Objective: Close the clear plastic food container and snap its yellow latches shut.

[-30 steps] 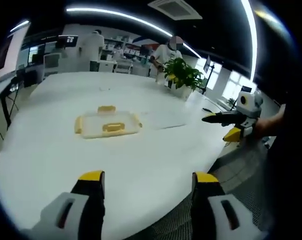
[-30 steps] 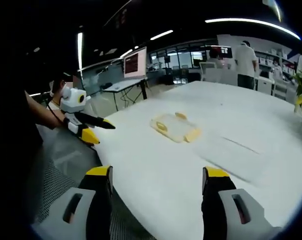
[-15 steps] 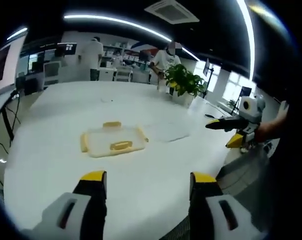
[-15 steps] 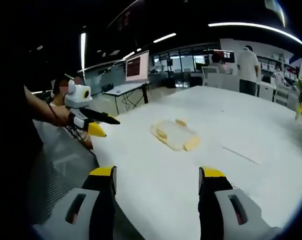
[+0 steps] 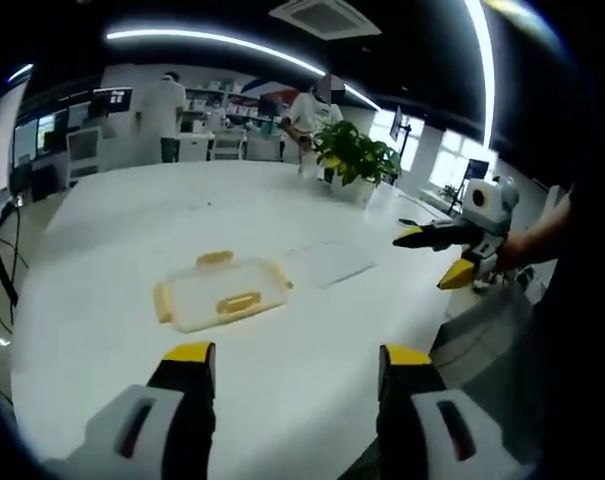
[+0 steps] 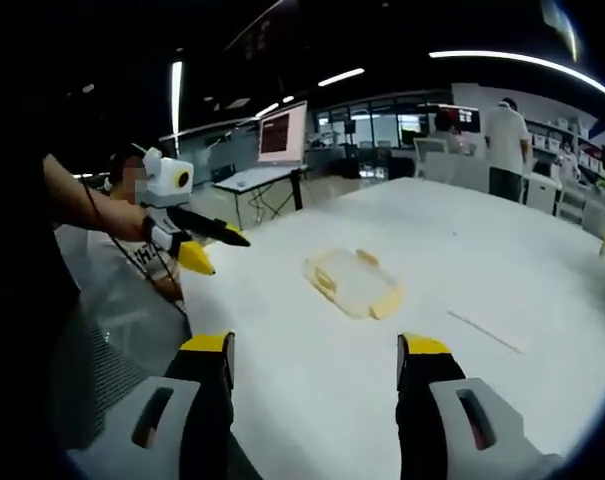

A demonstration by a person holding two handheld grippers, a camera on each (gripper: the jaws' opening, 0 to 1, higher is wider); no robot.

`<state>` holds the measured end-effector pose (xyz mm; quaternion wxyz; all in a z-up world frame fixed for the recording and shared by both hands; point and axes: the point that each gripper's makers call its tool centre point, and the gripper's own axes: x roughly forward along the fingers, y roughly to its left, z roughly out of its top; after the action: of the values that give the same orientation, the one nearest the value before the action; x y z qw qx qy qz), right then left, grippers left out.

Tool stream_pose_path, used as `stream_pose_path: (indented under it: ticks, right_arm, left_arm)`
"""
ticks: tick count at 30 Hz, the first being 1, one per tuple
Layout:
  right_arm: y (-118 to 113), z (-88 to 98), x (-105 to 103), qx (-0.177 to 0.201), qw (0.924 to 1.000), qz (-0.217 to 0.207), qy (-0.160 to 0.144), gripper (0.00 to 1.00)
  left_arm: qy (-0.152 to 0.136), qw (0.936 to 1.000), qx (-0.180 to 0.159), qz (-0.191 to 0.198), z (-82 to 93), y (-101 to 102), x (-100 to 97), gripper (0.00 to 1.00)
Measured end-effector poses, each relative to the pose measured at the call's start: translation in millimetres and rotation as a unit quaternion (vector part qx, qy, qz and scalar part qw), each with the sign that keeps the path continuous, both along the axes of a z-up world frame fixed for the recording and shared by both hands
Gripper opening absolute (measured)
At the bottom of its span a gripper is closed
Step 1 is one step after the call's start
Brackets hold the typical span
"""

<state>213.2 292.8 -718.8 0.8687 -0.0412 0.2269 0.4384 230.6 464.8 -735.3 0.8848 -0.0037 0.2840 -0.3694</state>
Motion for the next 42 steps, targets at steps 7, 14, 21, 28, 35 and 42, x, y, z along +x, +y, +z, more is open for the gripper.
stream_pose_path:
  ticks: [7, 14, 21, 28, 35, 42]
  right_arm:
    - [3, 6.0, 19, 0.011, 0.9997, -0.018, 0.01, 0.65]
    - [5, 4.7, 33, 0.002, 0.9997, -0.024, 0.006, 0.65]
    - [12, 0.7, 36, -0.011, 0.9998, -0.013, 0.006, 0.63]
    - [11, -5.2, 46, -0.029, 0.9995, -0.014, 0.001, 0.63]
    - [10, -9.0, 58, -0.043, 0.999, -0.015, 0.0, 0.62]
    - [10, -8.7, 68, -0.051, 0.9984, -0.021, -0.007, 0.64]
  left_arm:
    - [0.003, 0.9999, 0.003, -0.015, -0.5, 3, 6.4, 0.62]
    - [0.007, 0.9996, 0.006, -0.026, -1.7, 10, 11.9, 0.61]
    - [0.006, 0.999, 0.015, -0.042, -0.6, 16, 22.8, 0.59]
    - [0.005, 0.9984, 0.018, -0.053, -2.0, 18, 35.0, 0.59]
    - [0.005, 0.9973, 0.028, -0.067, -6.1, 21, 44.5, 0.59]
    - [0.005, 0.9964, 0.032, -0.079, -6.8, 24, 53.4, 0.58]
